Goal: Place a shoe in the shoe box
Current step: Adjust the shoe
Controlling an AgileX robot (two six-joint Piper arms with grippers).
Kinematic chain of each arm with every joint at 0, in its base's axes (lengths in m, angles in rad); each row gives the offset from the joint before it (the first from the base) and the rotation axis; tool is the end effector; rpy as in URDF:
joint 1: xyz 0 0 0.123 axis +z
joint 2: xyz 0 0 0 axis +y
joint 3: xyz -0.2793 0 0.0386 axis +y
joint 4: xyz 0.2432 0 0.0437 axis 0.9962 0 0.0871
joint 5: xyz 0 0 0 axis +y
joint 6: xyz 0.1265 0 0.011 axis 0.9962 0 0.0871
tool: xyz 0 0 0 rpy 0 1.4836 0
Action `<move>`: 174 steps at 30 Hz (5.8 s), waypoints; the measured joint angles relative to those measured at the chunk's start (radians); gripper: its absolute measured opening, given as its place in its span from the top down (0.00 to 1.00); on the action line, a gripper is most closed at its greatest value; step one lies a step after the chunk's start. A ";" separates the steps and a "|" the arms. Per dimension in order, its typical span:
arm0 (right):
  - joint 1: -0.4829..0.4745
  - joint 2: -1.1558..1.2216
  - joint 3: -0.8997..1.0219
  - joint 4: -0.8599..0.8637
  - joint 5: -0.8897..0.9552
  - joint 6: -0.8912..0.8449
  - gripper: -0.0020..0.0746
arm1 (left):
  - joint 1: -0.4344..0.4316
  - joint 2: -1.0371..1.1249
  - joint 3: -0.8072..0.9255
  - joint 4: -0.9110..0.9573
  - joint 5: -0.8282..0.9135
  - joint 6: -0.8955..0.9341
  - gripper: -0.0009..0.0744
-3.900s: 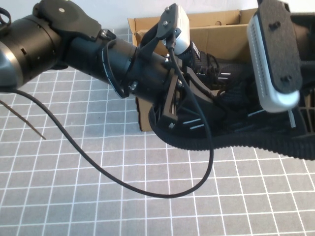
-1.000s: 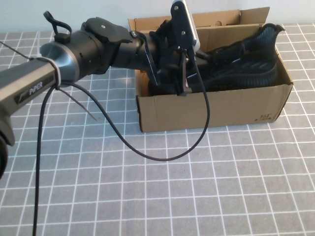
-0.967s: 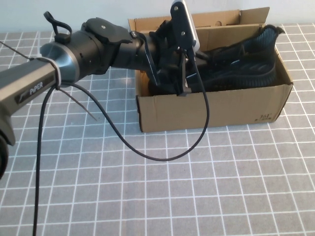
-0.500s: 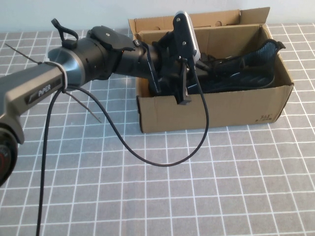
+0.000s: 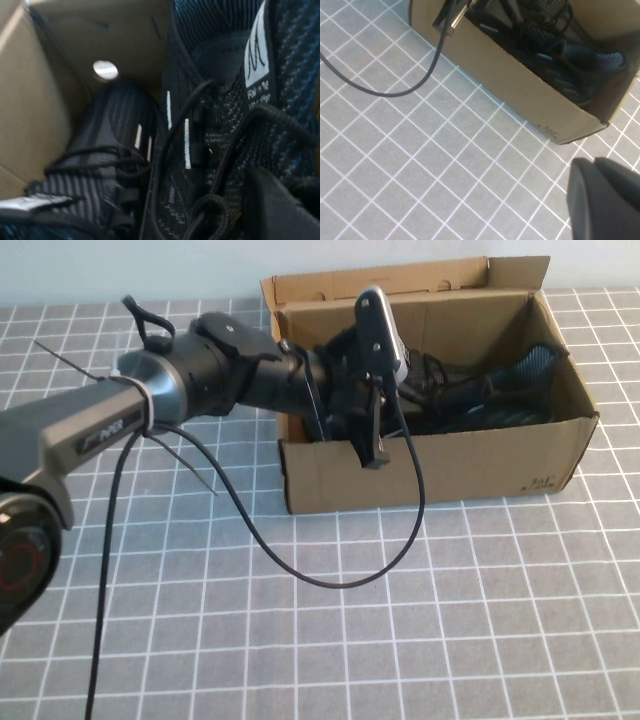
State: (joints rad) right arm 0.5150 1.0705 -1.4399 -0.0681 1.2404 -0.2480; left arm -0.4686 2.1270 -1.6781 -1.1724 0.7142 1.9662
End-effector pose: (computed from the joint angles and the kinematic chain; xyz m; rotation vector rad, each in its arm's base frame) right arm 0.1787 0.0917 0.4257 -0.8707 2.1852 0.0442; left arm 0.4084 -0.2927 0.2095 1.5968 1.4201 -0.4765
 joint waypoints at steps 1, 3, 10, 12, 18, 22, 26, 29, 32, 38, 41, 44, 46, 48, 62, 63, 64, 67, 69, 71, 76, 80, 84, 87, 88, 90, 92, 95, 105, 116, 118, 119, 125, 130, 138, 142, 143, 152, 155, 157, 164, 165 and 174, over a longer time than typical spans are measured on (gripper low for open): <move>0.000 0.000 0.000 0.000 0.000 0.000 0.99 | 0.000 0.005 0.000 0.000 0.000 0.000 0.96; 0.000 0.000 0.000 0.002 0.000 0.000 0.99 | 0.000 0.015 0.000 -0.002 0.000 0.000 0.96; 0.000 0.000 0.000 0.003 0.000 0.000 0.99 | 0.000 0.019 0.000 0.000 0.006 0.000 0.96; 0.000 0.000 0.000 0.003 -0.002 -0.004 0.99 | 0.000 0.019 0.000 0.000 0.010 0.000 0.94; 0.000 0.000 0.057 0.003 -0.029 -0.019 0.99 | 0.000 0.016 0.000 -0.002 0.022 0.000 0.60; 0.000 0.000 0.079 0.002 -0.042 -0.023 0.99 | 0.000 -0.016 0.000 -0.002 0.031 0.000 0.43; 0.000 0.000 0.079 0.000 -0.052 -0.025 0.99 | 0.000 -0.089 0.000 -0.006 0.045 -0.013 0.40; 0.000 0.000 0.079 0.000 -0.058 -0.025 0.99 | 0.000 -0.141 0.000 -0.009 0.049 -0.024 0.39; 0.000 0.000 0.079 -0.002 -0.060 -0.025 0.99 | 0.000 -0.182 0.000 -0.009 0.041 -0.057 0.39; 0.000 0.000 0.079 -0.002 -0.061 -0.025 0.99 | 0.000 -0.201 0.000 0.040 -0.086 -0.369 0.52; 0.000 0.000 0.079 0.000 -0.061 -0.025 0.99 | 0.000 -0.194 0.000 0.160 -0.112 -0.585 0.59; 0.000 0.000 0.079 0.000 -0.061 -0.025 0.99 | 0.000 -0.190 0.000 0.324 -0.112 -0.842 0.62; 0.000 0.000 0.079 0.000 -0.061 -0.025 0.99 | 0.000 -0.190 0.000 0.434 -0.108 -1.029 0.63; 0.000 0.000 0.079 0.000 -0.063 -0.025 0.99 | 0.000 -0.190 0.000 0.518 -0.086 -1.185 0.63; 0.000 0.086 0.106 -0.021 -0.287 0.289 0.99 | 0.000 -0.189 -0.177 0.890 0.274 -1.619 0.64; 0.000 0.116 0.098 -0.030 -0.306 0.320 0.98 | 0.000 -0.189 -0.189 0.895 0.291 -1.621 0.64; -0.002 0.150 0.084 -0.037 -0.316 0.347 0.97 | 0.000 -0.189 -0.202 0.899 0.309 -1.623 0.64; -0.030 0.250 0.026 -0.034 -0.318 0.403 0.90 | 0.000 -0.189 -0.224 0.902 0.337 -1.623 0.65; -0.069 0.313 -0.014 -0.010 -0.314 0.420 0.85 | 0.000 -0.189 -0.228 0.906 0.344 -1.623 0.67; -0.111 0.374 -0.050 0.022 -0.313 0.432 0.82 | 0.000 -0.189 -0.229 0.924 0.349 -1.623 0.67; -0.223 0.532 -0.121 0.222 -0.255 0.391 0.79 | 0.000 -0.189 -0.229 0.965 0.356 -1.623 0.68; -0.255 0.620 -0.139 0.408 -0.186 0.262 0.75 | 0.000 -0.189 -0.229 0.993 0.358 -1.623 0.68; -0.257 0.689 -0.139 0.495 -0.184 0.185 0.66 | 0.000 -0.189 -0.229 1.013 0.358 -1.623 0.68; -0.257 0.724 -0.139 0.502 -0.190 0.175 0.58 | 0.000 -0.189 -0.229 1.022 0.358 -1.623 0.68; -0.257 0.730 -0.139 0.502 -0.190 0.174 0.56 | 0.000 -0.189 -0.229 1.022 0.358 -1.623 0.68; -0.257 0.739 -0.139 0.501 -0.190 0.174 0.52 | 0.000 -0.189 -0.229 1.023 0.358 -1.623 0.68; -0.257 0.738 -0.143 0.491 -0.190 0.172 0.50 | 0.000 -0.189 -0.229 1.024 0.358 -1.623 0.68; -0.257 0.738 -0.168 0.447 -0.190 0.173 0.49 | 0.000 -0.189 -0.229 1.026 0.358 -1.623 0.68; -0.257 0.769 -0.190 0.365 -0.206 0.236 0.49 | 0.000 -0.189 -0.229 1.026 0.358 -1.623 0.68; -0.257 0.842 -0.192 0.417 -0.280 0.240 0.50 | 0.000 -0.189 -0.229 1.026 0.360 -1.623 0.67; -0.257 0.842 -0.192 0.425 -0.290 0.240 0.52 | 0.000 -0.189 -0.229 1.026 0.360 -1.623 0.68; -0.257 0.842 -0.192 0.429 -0.292 0.241 0.53 | 0.000 -0.189 -0.229 1.026 0.360 -1.623 0.68; -0.258 0.843 -0.192 0.457 -0.300 0.241 0.65 | 0.000 -0.189 -0.229 1.026 0.360 -1.623 0.68; -0.258 0.843 -0.192 0.463 -0.325 0.241 0.73 | 0.000 -0.189 -0.229 1.026 0.360 -1.623 0.68; -0.258 0.872 -0.192 0.518 -0.346 0.122 0.86 | 0.000 -0.189 -0.229 1.026 0.360 -1.623 0.68; -0.258 0.878 -0.192 0.533 -0.353 0.070 0.96 | 0.000 -0.189 -0.229 1.026 0.360 -1.623 0.68; -0.258 0.878 -0.192 0.531 -0.355 0.066 0.96 | 0.000 -0.189 -0.229 1.026 0.360 -1.623 0.67; -0.258 0.848 -0.192 0.502 -0.357 0.058 0.97 | 0.000 -0.189 -0.229 1.026 0.360 -1.623 0.68; -0.258 0.827 -0.204 0.496 -0.355 0.058 0.97 | 0.000 -0.189 -0.229 1.026 0.360 -1.623 0.68; -0.258 0.820 -0.224 0.482 -0.339 0.058 0.97 | 0.000 -0.189 -0.229 1.026 0.360 -1.623 0.68; -0.258 0.824 -0.250 0.474 -0.313 0.058 0.97 | 0.000 -0.189 -0.229 1.026 0.360 -1.623 0.68; -0.258 0.828 -0.252 0.472 -0.310 0.058 0.97 | 0.000 -0.189 -0.229 1.026 0.360 -1.623 0.68; -0.258 0.842 -0.259 0.467 -0.266 0.058 0.70 | 0.000 -0.189 -0.229 1.026 0.358 -1.623 0.68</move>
State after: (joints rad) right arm 0.2574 1.9126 -1.6988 0.3994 0.9745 -0.1897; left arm -0.4686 1.9378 -1.9076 -0.1459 1.0722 0.3433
